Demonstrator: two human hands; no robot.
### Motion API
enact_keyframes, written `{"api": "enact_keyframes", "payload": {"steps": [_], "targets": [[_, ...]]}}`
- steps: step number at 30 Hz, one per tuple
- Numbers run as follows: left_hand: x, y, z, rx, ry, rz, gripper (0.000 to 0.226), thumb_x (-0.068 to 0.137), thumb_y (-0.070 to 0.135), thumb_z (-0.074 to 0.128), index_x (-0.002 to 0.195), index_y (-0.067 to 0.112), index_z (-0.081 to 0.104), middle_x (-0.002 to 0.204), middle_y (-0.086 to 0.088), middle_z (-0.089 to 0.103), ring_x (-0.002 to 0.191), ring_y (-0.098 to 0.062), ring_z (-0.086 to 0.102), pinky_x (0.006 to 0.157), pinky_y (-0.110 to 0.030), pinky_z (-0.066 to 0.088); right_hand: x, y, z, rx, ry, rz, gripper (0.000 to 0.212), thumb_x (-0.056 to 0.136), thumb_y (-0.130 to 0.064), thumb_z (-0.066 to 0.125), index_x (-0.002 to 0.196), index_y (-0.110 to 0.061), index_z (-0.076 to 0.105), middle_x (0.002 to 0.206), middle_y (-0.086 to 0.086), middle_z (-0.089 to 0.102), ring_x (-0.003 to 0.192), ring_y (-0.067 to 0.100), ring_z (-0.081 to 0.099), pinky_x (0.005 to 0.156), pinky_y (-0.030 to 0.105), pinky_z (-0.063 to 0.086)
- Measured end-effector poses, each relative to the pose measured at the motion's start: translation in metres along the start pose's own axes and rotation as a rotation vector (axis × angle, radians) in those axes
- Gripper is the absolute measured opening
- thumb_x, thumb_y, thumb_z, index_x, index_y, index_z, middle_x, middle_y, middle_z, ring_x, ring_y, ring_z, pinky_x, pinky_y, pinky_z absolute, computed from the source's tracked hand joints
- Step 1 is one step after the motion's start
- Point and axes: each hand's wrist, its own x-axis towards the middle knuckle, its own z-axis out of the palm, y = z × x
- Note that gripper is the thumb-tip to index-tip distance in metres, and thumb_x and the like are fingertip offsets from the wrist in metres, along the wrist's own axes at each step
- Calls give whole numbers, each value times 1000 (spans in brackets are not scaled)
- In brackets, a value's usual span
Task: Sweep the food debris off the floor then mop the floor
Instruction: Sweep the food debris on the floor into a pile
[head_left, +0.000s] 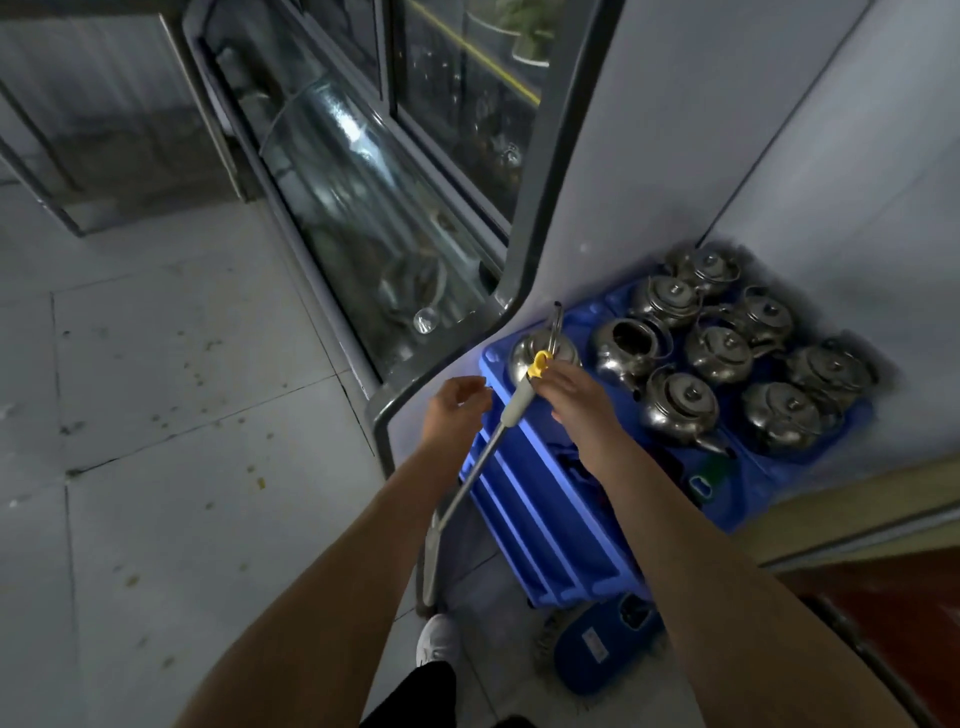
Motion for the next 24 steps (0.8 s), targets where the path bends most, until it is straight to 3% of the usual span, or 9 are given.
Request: {"api": "enact_keyframes", "payload": {"steps": [3,5,9,15,20,22,24], "targets": [[23,-3,3,-34,-7,-116,18,83,18,57,66,23,56,76,-4,58,83,-23,54,77,-36,45,25,4,5,-77,-39,-20,30,87,-19,61,113,-4,58,114,14,61,103,25,58,84,36,49],[32,-11,6,-67,-31,-211,22,88,15,52,67,20,57,76,-5,59,81,-24,55,77,-36,44,38,8,5,-155,-83,-34,39,87,-21,62,125,-12,55,114,1,59,105,15,56,81,22,45],[52,-20,15,-127,-36,-346,19,91,12,51,73,17,56,74,-3,59,72,-18,55,67,-28,44,71,8,3,-419,-90,-106,50,86,-23,62,134,-19,48,118,-2,56,110,15,54,81,22,39],[63,-22,32,-196,-35,-419,16,90,12,53,77,20,58,77,-2,59,72,-13,57,78,-31,43,95,15,6,-611,-117,-187,54,84,-20,65,136,-17,48,130,5,54,113,18,53,79,19,36],[69,-28,35,-331,-14,-448,9,95,9,47,94,9,56,84,-6,58,81,-21,59,84,-35,47,107,17,9,-614,-110,-260,55,80,-14,69,131,-9,50,123,6,56,109,17,53,83,20,37],[71,-32,37,-372,18,-482,8,95,8,47,98,8,55,87,-9,59,93,-28,58,96,-42,45,112,18,6,-634,-101,-266,52,78,-12,69,128,-8,53,115,5,57,101,14,54,76,15,37],[71,-34,38,-366,21,-518,9,95,9,47,94,9,56,84,-8,60,96,-29,57,99,-42,43,114,19,3,-714,-134,-279,42,79,-12,68,120,-9,58,103,4,62,98,17,59,67,9,35]]}}
